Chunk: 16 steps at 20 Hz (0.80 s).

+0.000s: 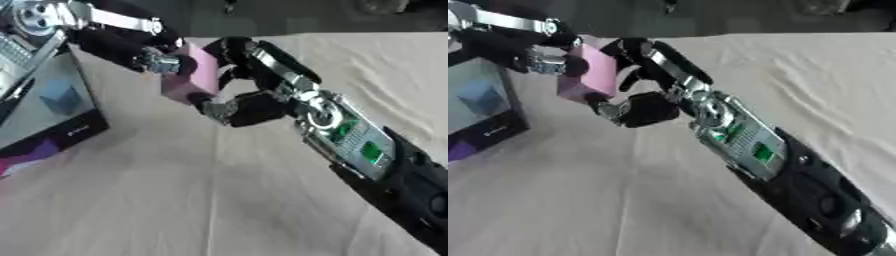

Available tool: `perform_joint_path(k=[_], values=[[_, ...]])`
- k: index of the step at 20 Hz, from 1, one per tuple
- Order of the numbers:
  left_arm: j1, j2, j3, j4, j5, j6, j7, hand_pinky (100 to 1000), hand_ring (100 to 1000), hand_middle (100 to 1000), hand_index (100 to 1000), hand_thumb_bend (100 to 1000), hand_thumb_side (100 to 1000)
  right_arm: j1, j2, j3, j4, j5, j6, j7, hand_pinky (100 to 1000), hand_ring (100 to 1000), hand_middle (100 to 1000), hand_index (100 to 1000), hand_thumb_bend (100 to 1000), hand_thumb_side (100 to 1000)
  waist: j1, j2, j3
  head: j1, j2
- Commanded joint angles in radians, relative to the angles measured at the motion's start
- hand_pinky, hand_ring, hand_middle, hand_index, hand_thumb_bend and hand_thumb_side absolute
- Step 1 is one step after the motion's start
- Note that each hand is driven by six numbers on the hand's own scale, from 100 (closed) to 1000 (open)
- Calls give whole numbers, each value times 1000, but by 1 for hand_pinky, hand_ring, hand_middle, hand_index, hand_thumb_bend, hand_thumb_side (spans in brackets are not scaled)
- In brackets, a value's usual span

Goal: Pick up the objects with one hand, pass them to the other hand, and then place them into the box on the other side of the table.

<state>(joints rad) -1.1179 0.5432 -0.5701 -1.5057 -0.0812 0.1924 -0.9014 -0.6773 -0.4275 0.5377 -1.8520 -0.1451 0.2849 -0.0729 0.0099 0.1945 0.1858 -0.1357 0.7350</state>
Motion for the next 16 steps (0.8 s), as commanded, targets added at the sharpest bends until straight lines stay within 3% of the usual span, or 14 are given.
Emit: perform_joint_path(k=[1,11,16], values=[[-22,-11,-11,-36,38,-17,-6,1000,905,689,769,395,1000,-14,-15,-16,6,0,8,-5,596,725,475,414,251,100,-8,-5,0,-3,-8],[-13,5,-72,-48,48,-86,-6,1000,920,725,778,393,1000,-12,-18,-24,7,-27,13,-13,589,722,472,412,250,100,-9,-2,-3,-8,-12],[-9,15,-76,-58,44,-99,-6,1000,923,731,783,327,1000,-8,-19,-31,13,-61,17,-21,584,721,469,410,248,100,-9,-1,-4,-9,-14]])
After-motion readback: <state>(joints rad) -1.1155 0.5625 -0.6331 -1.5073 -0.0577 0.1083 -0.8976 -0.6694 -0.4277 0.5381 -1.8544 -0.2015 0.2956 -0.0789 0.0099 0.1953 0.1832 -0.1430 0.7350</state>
